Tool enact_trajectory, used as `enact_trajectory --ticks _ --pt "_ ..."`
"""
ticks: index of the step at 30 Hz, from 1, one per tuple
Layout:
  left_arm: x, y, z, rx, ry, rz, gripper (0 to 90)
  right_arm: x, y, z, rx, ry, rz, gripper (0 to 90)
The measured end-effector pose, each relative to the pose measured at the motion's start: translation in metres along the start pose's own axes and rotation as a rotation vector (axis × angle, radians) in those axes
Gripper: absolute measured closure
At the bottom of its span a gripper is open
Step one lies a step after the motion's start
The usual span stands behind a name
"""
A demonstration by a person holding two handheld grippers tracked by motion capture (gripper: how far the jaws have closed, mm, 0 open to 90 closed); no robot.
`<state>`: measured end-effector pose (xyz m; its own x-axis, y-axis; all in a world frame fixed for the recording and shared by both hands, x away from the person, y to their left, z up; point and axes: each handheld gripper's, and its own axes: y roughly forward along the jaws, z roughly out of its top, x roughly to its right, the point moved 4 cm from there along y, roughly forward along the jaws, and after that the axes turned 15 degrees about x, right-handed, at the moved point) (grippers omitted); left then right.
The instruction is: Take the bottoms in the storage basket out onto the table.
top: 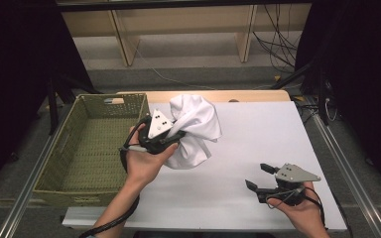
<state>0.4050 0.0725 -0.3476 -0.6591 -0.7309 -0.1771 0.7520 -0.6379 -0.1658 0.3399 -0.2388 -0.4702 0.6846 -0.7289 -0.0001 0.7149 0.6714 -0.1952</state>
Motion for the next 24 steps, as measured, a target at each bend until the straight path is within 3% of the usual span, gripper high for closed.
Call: enact_trajectory --ticks 24 --pt "0.021 0.020 -0.012 -0.024 0.017 -0.051 66.3 0.000 0.000 0.000 0.000 -0.002 0.000 23.4"
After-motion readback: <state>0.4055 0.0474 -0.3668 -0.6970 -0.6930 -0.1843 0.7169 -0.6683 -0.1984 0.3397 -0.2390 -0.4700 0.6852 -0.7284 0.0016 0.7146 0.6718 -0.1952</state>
